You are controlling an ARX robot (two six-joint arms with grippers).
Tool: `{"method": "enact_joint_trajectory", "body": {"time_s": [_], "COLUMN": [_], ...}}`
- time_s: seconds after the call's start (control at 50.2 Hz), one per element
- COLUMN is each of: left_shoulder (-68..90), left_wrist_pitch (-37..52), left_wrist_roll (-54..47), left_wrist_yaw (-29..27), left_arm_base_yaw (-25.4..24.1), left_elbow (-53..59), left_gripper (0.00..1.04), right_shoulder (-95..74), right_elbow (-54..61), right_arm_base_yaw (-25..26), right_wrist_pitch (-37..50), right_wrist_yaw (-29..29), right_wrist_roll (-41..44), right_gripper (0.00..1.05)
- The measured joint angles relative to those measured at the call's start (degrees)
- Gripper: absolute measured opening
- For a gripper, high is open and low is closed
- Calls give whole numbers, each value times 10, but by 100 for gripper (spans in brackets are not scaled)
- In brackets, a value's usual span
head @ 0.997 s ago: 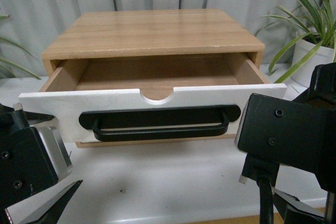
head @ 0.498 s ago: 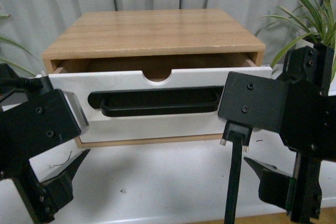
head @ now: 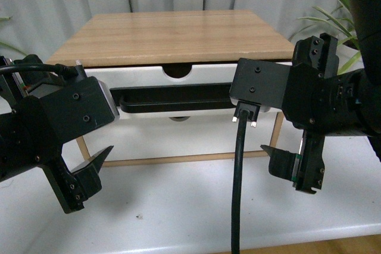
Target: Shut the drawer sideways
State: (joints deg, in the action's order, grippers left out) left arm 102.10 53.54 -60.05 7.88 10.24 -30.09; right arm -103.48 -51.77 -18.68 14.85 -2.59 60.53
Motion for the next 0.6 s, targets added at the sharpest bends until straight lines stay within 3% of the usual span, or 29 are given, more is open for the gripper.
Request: {"method": "enact_joint_trajectory", "body": {"time_s": [0.598], "left_shoulder": [40], "left_wrist_pitch": [-24], "left_wrist_roll": [-4], "left_wrist_yaw": [-3], "left_arm_base_yaw": [1], "left_elbow": [-43], "left_gripper": [98], "right_shoulder": [-51], "right_elbow": [-52], "right_arm_base_yaw": [3], "right_wrist_pitch": [-14], "right_wrist_yaw": [-6], "right_wrist_roll": [10], "right_gripper": [98]}}
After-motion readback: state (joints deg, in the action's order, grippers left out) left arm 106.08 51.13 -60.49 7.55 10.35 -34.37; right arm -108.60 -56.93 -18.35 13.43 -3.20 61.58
